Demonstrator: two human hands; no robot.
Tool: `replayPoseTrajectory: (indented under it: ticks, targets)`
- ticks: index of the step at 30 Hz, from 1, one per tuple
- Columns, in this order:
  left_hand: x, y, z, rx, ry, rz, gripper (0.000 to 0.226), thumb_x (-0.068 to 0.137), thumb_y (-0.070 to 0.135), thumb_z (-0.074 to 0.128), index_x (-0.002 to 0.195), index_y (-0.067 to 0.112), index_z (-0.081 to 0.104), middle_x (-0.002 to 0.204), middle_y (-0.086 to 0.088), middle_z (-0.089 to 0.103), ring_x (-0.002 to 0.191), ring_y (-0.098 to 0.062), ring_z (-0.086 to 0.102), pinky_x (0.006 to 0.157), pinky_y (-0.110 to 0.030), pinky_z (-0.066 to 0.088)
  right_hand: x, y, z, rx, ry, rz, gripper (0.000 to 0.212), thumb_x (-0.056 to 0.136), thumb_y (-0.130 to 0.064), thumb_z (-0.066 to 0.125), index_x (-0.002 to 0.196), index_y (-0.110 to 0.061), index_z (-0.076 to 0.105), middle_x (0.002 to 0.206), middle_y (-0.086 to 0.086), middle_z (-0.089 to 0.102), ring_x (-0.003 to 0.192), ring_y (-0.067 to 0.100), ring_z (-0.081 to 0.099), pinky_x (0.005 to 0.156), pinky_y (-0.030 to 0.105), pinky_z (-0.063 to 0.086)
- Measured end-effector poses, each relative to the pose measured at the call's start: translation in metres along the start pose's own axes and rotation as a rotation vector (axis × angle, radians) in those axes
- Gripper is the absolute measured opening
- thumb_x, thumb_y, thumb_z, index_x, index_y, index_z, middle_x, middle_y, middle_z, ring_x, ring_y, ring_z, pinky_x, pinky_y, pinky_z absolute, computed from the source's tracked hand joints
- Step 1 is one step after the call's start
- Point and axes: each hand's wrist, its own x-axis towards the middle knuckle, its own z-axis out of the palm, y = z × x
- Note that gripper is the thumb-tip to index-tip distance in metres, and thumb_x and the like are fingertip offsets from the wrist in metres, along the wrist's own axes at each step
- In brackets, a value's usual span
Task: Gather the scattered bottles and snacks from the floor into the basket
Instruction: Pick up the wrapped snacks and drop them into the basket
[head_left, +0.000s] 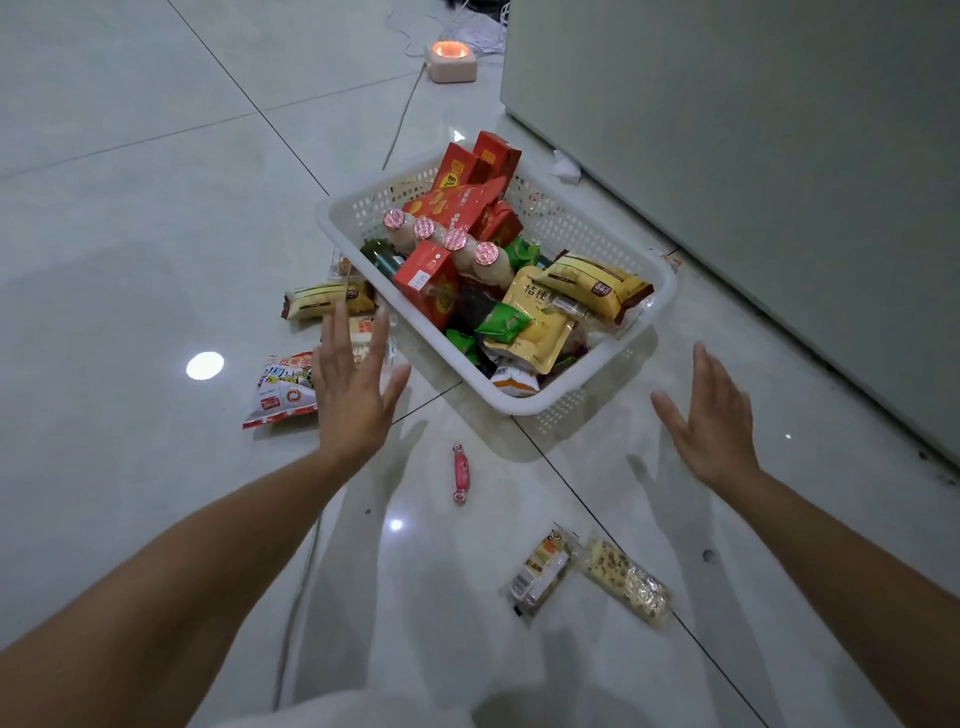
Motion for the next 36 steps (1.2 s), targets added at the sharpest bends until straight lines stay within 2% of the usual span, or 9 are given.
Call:
replayPoseTrajectory:
  ticks: [3, 9, 12, 15, 20, 23, 26, 31, 36]
  targets:
    - [-0.047, 0.005, 0.021, -0.008, -0.119, 0.055, 0.069, 0.09, 0.067, 0.013, 0.15, 0.039, -0.007, 0.158, -0.001, -0.022, 0.145, -0.02, -0.021, 0.117, -0.048, -0.005, -0.045, 0.018, 0.028, -0.018, -0.126, 0.001, 0.085, 0.086, -0.068, 0.028, 0.151, -0.02, 0.003, 0.159, 0.007, 0.01, 0.146, 0.021, 0.01, 0.119, 0.048, 0.005]
    - [-0.11, 0.062, 0.05, -0.007, -0.433, 0.49, 0.08, 0.084, 0.078, 0.015, 0.147, 0.039, -0.016, 0.157, -0.008, -0.02, 0.146, -0.029, -0.014, 0.117, -0.043, -0.015, -0.121, 0.035, 0.067, -0.117, -0.364, -0.062, 0.114, 0.062, -0.09, 0.009, 0.151, -0.018, -0.002, 0.159, 0.001, 0.005, 0.146, 0.015, 0.004, 0.118, 0.038, -0.006]
    - [-0.13, 0.096, 0.057, -0.002, -0.592, 0.556, 0.094, 0.078, 0.082, 0.026, 0.146, 0.035, -0.02, 0.152, -0.008, -0.032, 0.141, -0.027, -0.031, 0.111, -0.045, -0.023, -0.139, 0.037, 0.078, -0.188, -0.423, -0.11, 0.13, 0.047, -0.096, -0.007, 0.15, -0.018, -0.01, 0.159, -0.001, -0.003, 0.146, 0.013, -0.003, 0.116, 0.035, -0.012]
    - [-0.141, 0.112, 0.062, 0.037, -0.678, 0.541, 0.106, 0.079, 0.073, 0.045, 0.147, 0.027, -0.023, 0.15, -0.007, -0.037, 0.137, -0.026, -0.037, 0.111, -0.046, -0.019, -0.144, 0.038, 0.087, -0.176, -0.412, -0.112, 0.13, 0.049, -0.098, 0.011, 0.15, -0.019, -0.01, 0.159, -0.001, -0.003, 0.146, 0.014, -0.004, 0.115, 0.034, -0.012]
    - [-0.132, 0.106, 0.066, 0.103, -0.672, 0.487, 0.104, 0.083, 0.059, 0.053, 0.15, 0.021, -0.018, 0.153, -0.007, -0.032, 0.14, -0.027, -0.032, 0.114, -0.046, -0.016, -0.147, 0.038, 0.086, -0.211, -0.365, -0.073, 0.111, 0.06, -0.08, 0.031, 0.15, -0.016, 0.016, 0.149, 0.006, 0.027, 0.139, 0.025, 0.024, 0.115, 0.038, 0.015]
    - [-0.123, 0.098, 0.062, 0.129, -0.627, 0.442, 0.09, 0.086, 0.052, 0.05, 0.152, 0.016, 0.0, 0.159, -0.009, -0.013, 0.146, -0.029, -0.014, 0.118, -0.047, -0.01, -0.145, 0.039, 0.087, -0.204, -0.329, -0.062, 0.084, 0.061, -0.065, 0.065, 0.125, -0.012, 0.052, 0.117, 0.007, 0.053, 0.107, 0.029, 0.053, 0.084, 0.04, 0.044]
    - [-0.117, 0.091, 0.057, 0.171, -0.529, 0.47, 0.062, 0.084, 0.047, 0.05, 0.134, 0.012, 0.037, 0.15, -0.012, 0.021, 0.137, -0.031, 0.019, 0.116, -0.043, 0.006, -0.144, 0.036, 0.087, -0.232, -0.283, -0.081, 0.052, 0.061, -0.044, 0.082, 0.096, -0.014, 0.058, 0.091, 0.004, 0.054, 0.082, 0.026, 0.057, 0.063, 0.03, 0.041]
    - [-0.106, 0.078, 0.051, 0.203, -0.474, 0.57, 0.044, 0.073, 0.045, 0.065, 0.1, 0.011, 0.059, 0.111, -0.006, 0.054, 0.103, -0.027, 0.053, 0.093, -0.036, 0.042, -0.133, 0.03, 0.083, -0.21, -0.299, -0.009, 0.044, 0.088, -0.045, 0.057, 0.115, -0.011, 0.049, 0.113, 0.006, 0.047, 0.107, 0.022, 0.044, 0.077, 0.029, 0.036]
    - [-0.07, 0.062, 0.017, 0.13, -0.325, 0.978, 0.036, 0.079, 0.042, 0.061, 0.101, 0.014, 0.061, 0.101, -0.003, 0.059, 0.09, -0.02, 0.052, 0.081, -0.032, 0.05, -0.095, 0.03, 0.049, -0.178, -0.101, 0.002, 0.04, 0.078, -0.025, 0.075, 0.102, 0.002, 0.058, 0.097, 0.018, 0.054, 0.093, 0.036, 0.052, 0.073, 0.041, 0.045]
